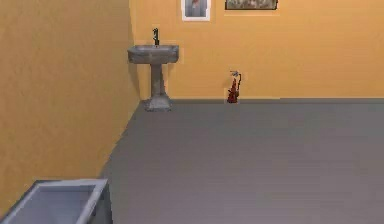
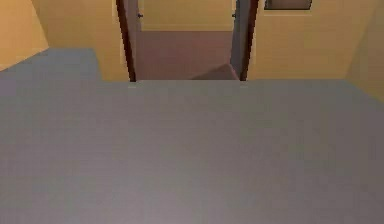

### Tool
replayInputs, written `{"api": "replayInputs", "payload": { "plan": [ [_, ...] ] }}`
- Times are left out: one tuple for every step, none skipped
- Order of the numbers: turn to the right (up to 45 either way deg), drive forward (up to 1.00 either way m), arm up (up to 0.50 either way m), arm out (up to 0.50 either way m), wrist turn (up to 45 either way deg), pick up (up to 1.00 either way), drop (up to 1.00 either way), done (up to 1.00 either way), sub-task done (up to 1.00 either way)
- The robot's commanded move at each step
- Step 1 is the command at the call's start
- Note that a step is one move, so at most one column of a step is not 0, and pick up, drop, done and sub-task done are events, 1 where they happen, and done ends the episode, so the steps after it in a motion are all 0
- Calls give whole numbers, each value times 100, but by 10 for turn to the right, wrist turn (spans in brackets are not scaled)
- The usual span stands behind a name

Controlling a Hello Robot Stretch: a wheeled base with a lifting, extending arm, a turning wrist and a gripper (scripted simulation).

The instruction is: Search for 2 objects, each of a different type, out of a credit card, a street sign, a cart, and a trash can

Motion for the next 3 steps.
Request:
{"api": "replayInputs", "payload": {
  "plan": [
    [450,0,0,0,0,0,0,0,0],
    [450,0,0,0,0,0,0,0,0],
    [240,0,0,0,0,0,0,0,0]
  ]
}}
